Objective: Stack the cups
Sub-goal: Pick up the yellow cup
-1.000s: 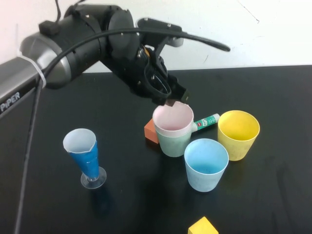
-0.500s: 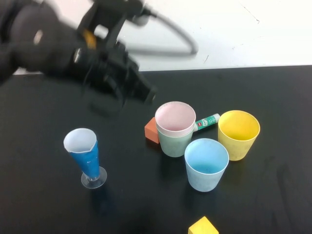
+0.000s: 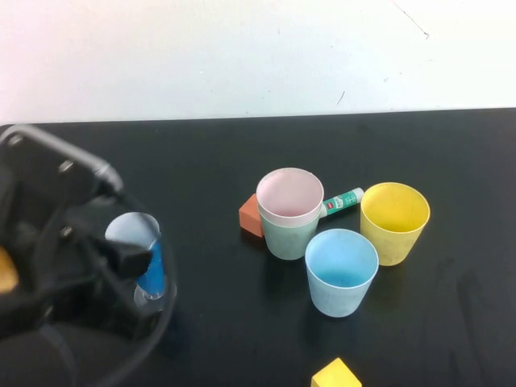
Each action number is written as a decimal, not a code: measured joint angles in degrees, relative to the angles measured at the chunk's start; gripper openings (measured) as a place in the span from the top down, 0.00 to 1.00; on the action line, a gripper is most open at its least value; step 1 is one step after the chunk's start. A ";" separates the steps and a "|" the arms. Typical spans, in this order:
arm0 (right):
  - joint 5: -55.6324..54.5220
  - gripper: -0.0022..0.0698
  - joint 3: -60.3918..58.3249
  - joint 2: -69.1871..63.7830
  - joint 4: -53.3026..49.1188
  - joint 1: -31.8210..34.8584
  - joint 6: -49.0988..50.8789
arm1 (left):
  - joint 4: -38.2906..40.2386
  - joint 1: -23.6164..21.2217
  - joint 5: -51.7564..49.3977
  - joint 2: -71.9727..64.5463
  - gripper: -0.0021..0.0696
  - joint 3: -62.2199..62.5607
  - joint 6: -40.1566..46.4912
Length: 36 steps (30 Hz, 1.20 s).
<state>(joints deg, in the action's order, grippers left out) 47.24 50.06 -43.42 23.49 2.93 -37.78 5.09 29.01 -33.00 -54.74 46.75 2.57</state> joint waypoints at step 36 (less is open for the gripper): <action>23.19 0.45 52.84 -65.37 -9.94 -16.27 -4.05 | -9.11 0.00 -6.39 14.44 0.97 -8.50 -6.88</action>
<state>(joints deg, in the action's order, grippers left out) 70.43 102.90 -108.79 13.55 -13.34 -41.84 -4.02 29.01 -39.39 -40.31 38.25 -4.31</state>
